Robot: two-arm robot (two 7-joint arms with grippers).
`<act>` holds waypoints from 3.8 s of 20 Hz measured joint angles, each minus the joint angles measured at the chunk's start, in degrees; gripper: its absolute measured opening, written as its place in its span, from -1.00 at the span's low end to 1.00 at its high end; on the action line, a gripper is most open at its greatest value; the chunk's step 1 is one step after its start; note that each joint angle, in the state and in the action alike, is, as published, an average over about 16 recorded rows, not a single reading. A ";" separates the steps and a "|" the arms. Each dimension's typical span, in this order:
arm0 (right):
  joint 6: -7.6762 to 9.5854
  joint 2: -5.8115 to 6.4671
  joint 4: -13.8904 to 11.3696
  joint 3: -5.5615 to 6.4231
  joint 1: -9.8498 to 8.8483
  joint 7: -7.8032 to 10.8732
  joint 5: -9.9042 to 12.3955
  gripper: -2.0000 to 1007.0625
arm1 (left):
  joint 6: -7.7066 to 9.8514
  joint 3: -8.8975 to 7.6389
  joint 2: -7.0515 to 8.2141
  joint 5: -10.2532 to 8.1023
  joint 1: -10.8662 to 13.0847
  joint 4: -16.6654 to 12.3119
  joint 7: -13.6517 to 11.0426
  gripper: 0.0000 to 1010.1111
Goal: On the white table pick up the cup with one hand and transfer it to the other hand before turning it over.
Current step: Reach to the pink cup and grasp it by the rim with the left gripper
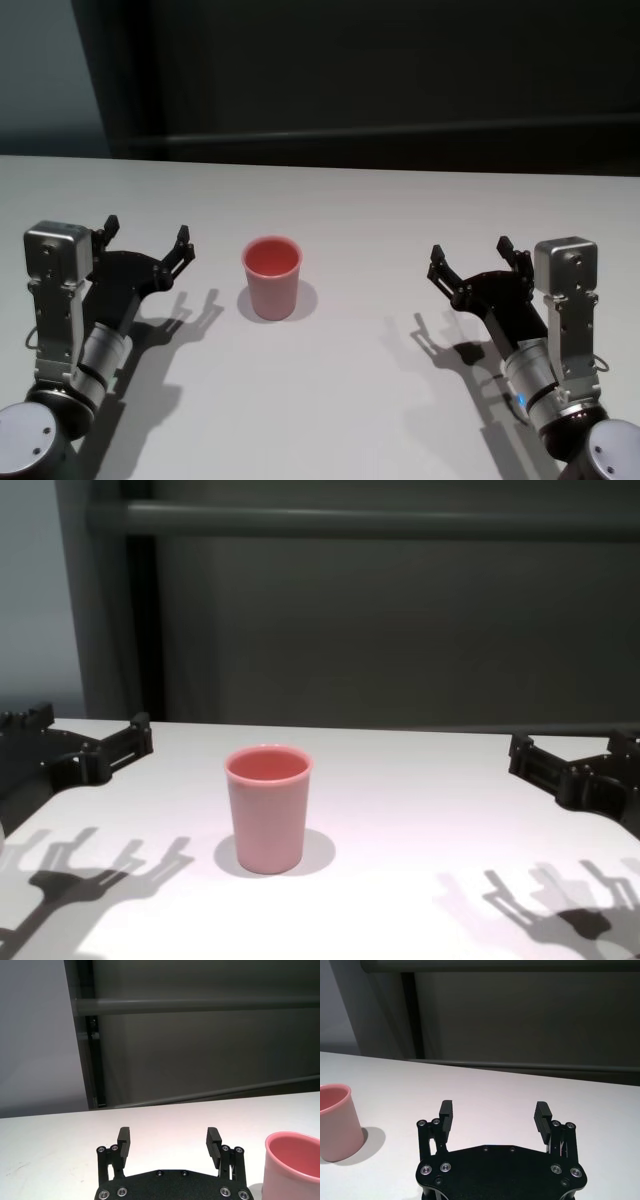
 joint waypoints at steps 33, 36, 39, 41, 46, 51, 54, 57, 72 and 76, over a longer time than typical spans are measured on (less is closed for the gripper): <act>0.00 0.00 0.00 0.00 0.00 0.00 0.00 0.99 | 3.76 -1.44 13.09 7.46 -2.86 -5.42 -13.54 0.98; 0.00 0.00 0.00 0.00 0.00 0.00 0.00 0.99 | 4.20 -0.43 15.78 9.44 -4.19 -6.33 -16.33 0.98; 0.00 0.00 0.00 0.00 0.00 0.00 0.00 0.99 | 4.22 1.22 18.46 11.41 -5.93 -7.10 -19.39 0.98; 0.00 0.00 0.00 0.00 0.00 0.00 0.00 0.99 | 4.04 2.66 20.18 12.66 -7.35 -7.53 -21.58 0.98; 0.00 0.00 0.00 0.00 0.00 0.00 0.00 0.99 | 3.39 6.96 24.17 15.60 -11.47 -8.48 -27.47 0.98; 0.00 0.00 0.00 0.00 0.00 0.00 0.00 0.99 | 2.58 11.96 27.21 18.40 -16.27 -9.08 -33.37 0.98; 0.00 0.00 0.00 0.00 0.00 0.00 0.00 0.99 | 2.18 14.91 28.27 20.03 -19.19 -9.16 -36.59 0.98; 0.00 0.00 0.00 0.00 0.00 0.00 0.00 0.99 | 1.88 17.75 28.78 21.56 -22.01 -8.94 -39.56 0.98; 0.00 0.00 0.00 0.00 0.00 0.00 0.00 0.99 | -0.20 29.25 27.12 27.56 -34.23 -3.69 -51.12 0.98; 0.00 0.00 0.00 0.00 0.00 0.00 0.00 0.99 | -1.26 31.56 26.08 28.90 -37.09 -1.37 -53.09 0.98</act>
